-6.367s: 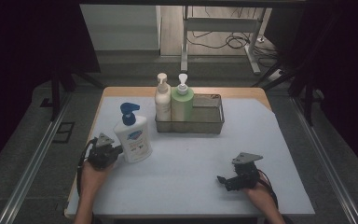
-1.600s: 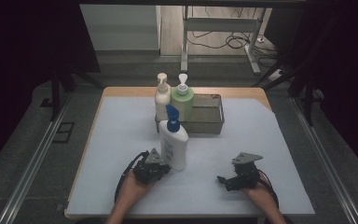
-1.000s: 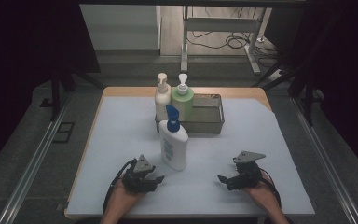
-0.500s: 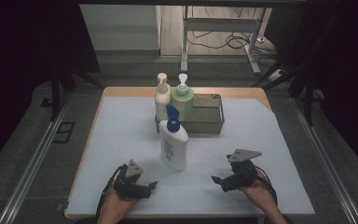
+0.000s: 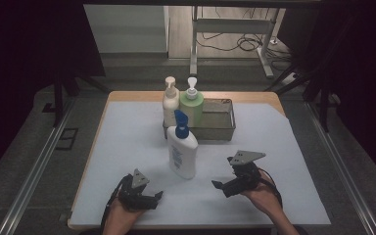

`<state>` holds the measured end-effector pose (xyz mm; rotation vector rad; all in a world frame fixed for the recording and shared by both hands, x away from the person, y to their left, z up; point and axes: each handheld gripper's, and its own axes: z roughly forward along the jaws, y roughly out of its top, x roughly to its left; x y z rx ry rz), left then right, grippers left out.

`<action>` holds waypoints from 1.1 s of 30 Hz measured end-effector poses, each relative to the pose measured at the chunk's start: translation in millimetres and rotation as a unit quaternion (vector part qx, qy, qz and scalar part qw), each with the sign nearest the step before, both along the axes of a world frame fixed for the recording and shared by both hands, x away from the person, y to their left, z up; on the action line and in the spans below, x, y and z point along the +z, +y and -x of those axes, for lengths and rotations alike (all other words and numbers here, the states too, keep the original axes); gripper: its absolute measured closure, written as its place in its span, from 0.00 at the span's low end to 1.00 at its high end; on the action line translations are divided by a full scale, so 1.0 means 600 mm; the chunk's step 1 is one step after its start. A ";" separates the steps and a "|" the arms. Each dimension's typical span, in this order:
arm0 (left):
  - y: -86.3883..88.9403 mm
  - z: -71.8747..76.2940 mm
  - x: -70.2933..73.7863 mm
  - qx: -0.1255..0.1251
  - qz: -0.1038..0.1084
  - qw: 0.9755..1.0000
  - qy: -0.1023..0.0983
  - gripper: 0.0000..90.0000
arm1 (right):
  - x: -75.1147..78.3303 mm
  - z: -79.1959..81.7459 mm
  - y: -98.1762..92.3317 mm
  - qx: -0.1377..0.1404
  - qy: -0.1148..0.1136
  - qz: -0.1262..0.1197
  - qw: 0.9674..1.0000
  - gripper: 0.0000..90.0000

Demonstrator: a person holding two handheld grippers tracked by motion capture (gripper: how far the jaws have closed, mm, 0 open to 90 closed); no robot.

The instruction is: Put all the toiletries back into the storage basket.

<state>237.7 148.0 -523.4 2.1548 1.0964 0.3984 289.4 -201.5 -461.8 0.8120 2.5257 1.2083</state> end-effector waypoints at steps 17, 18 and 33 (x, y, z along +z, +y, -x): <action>0.001 0.001 -0.001 -0.001 -0.001 1.000 -0.002 0.14 | 0.031 -0.021 0.063 0.008 0.007 -0.028 1.000 0.00; 0.001 0.001 -0.001 -0.001 -0.001 1.000 -0.003 0.14 | 0.032 -0.022 0.067 0.008 0.005 -0.028 1.000 0.00; 0.001 0.000 -0.001 -0.001 0.001 1.000 -0.002 0.14 | 0.056 -0.035 0.114 0.005 -0.013 -0.022 1.000 0.02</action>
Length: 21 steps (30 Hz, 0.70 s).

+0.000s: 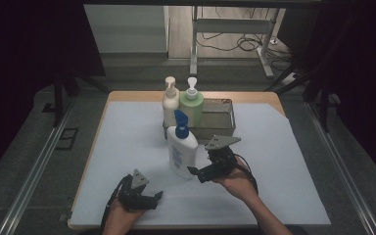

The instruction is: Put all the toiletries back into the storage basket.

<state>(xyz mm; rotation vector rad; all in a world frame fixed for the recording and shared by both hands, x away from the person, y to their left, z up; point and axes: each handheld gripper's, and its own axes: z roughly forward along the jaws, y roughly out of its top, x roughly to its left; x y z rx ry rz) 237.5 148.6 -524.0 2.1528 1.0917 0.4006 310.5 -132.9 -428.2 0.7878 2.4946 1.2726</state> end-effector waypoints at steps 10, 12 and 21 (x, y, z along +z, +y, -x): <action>0.000 0.000 0.000 0.000 0.001 1.000 0.000 0.14 | 0.013 -0.016 0.030 -0.007 0.002 -0.012 1.000 0.08; 0.000 0.000 0.000 0.000 0.001 1.000 0.000 0.14 | 0.016 -0.018 0.035 -0.008 0.001 -0.013 1.000 0.09; 0.000 0.000 0.000 0.000 0.002 1.000 0.000 0.14 | 0.023 -0.025 0.063 -0.017 -0.004 -0.013 1.000 0.15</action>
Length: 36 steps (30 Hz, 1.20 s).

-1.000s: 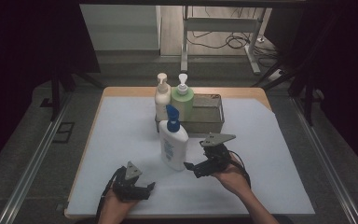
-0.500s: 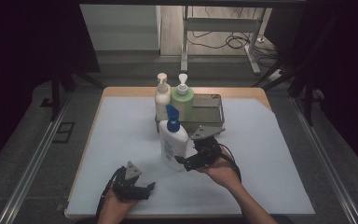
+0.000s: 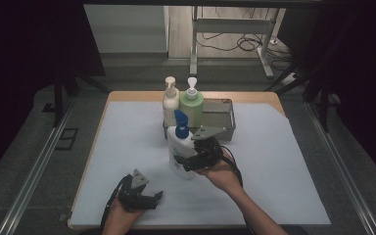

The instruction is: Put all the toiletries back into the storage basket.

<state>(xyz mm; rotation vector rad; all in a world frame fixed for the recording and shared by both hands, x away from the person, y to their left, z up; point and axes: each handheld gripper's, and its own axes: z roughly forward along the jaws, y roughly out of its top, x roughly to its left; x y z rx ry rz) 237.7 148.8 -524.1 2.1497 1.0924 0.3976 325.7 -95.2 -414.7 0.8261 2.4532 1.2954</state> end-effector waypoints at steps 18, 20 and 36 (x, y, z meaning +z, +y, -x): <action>0.000 0.000 0.000 0.000 0.000 1.000 0.000 0.14 | 0.000 -0.006 0.025 -0.018 -0.015 0.007 1.000 0.42; 0.000 0.000 0.000 0.000 0.000 1.000 0.000 0.14 | 0.002 -0.005 0.026 -0.018 -0.017 0.015 1.000 0.42; 0.000 0.000 0.000 0.000 0.001 1.000 0.000 0.14 | 0.017 -0.007 0.015 -0.008 -0.003 0.029 1.000 0.44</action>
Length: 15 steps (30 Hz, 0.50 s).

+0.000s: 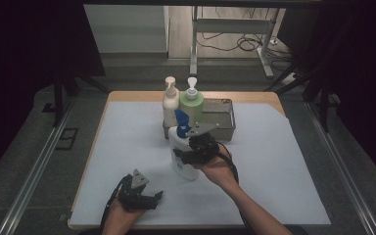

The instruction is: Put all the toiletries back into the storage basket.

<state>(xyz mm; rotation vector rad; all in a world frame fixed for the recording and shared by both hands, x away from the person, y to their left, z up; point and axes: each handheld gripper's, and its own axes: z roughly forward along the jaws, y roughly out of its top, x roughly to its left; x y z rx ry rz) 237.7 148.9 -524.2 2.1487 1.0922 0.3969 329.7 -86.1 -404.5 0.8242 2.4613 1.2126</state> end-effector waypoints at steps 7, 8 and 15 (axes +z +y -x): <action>0.000 0.000 0.000 0.000 0.000 1.000 0.000 0.14 | 0.020 0.000 -0.017 0.002 -0.001 0.001 1.000 0.44; 0.000 0.000 0.000 -0.001 -0.002 1.000 0.000 0.14 | 0.023 0.000 -0.020 0.002 -0.002 0.001 1.000 0.44; 0.000 0.000 0.000 0.000 0.000 1.000 0.000 0.14 | 0.044 0.001 -0.038 0.008 -0.001 -0.004 1.000 0.44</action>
